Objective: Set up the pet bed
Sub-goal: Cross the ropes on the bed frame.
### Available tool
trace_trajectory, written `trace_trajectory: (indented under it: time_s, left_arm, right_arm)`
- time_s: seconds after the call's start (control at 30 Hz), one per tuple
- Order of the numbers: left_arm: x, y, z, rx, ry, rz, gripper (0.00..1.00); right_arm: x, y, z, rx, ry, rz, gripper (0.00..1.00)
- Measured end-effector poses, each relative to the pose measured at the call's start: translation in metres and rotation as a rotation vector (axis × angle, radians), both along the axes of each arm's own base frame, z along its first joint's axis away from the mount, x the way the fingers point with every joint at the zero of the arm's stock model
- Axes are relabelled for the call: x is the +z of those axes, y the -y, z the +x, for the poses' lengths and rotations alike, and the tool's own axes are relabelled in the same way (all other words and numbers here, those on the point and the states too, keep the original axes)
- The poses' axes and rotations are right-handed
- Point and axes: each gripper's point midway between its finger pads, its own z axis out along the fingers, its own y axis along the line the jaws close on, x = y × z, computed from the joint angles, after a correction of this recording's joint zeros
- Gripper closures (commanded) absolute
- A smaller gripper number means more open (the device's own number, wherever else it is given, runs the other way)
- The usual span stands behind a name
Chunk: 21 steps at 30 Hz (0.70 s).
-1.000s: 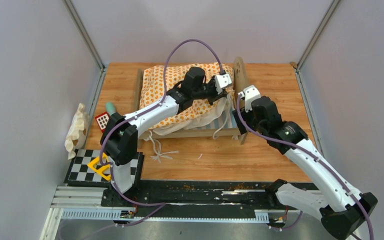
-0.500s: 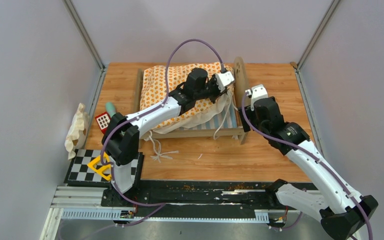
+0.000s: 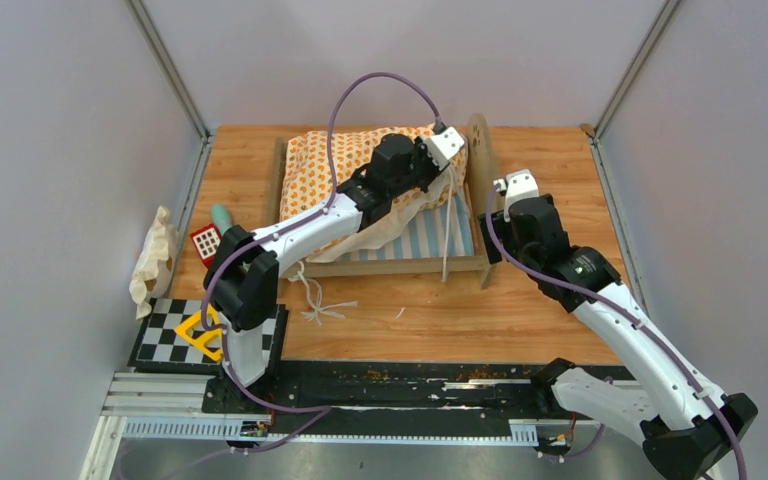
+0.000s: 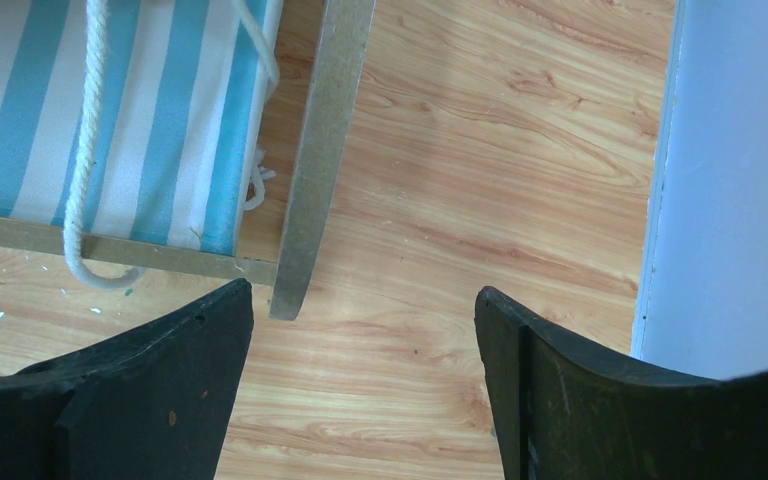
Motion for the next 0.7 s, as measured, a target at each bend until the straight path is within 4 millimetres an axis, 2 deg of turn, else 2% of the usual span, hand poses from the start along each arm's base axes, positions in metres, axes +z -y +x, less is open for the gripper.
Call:
trace_trajectory:
  time_s: [0.2, 0.33, 0.47, 0.7]
  left_arm:
    - [0.004, 0.007, -0.005, -0.046, 0.001, -0.012, 1.0]
    - [0.005, 0.019, -0.017, -0.144, -0.012, -0.016, 1.0]
    - [-0.004, 0.029, -0.034, -0.225, -0.033, 0.014, 1.0]
    - [-0.018, 0.045, -0.062, -0.318, -0.055, 0.069, 1.0]
  right_arm:
    - [0.0, -0.001, 0.001, -0.002, 0.009, 0.007, 0.19]
    - [-0.009, 0.0, -0.001, -0.014, -0.003, 0.017, 0.19]
    - [-0.014, 0.002, -0.002, -0.033, -0.003, 0.033, 0.19]
    - [0.003, 0.016, -0.007, -0.087, 0.075, 0.076, 0.2]
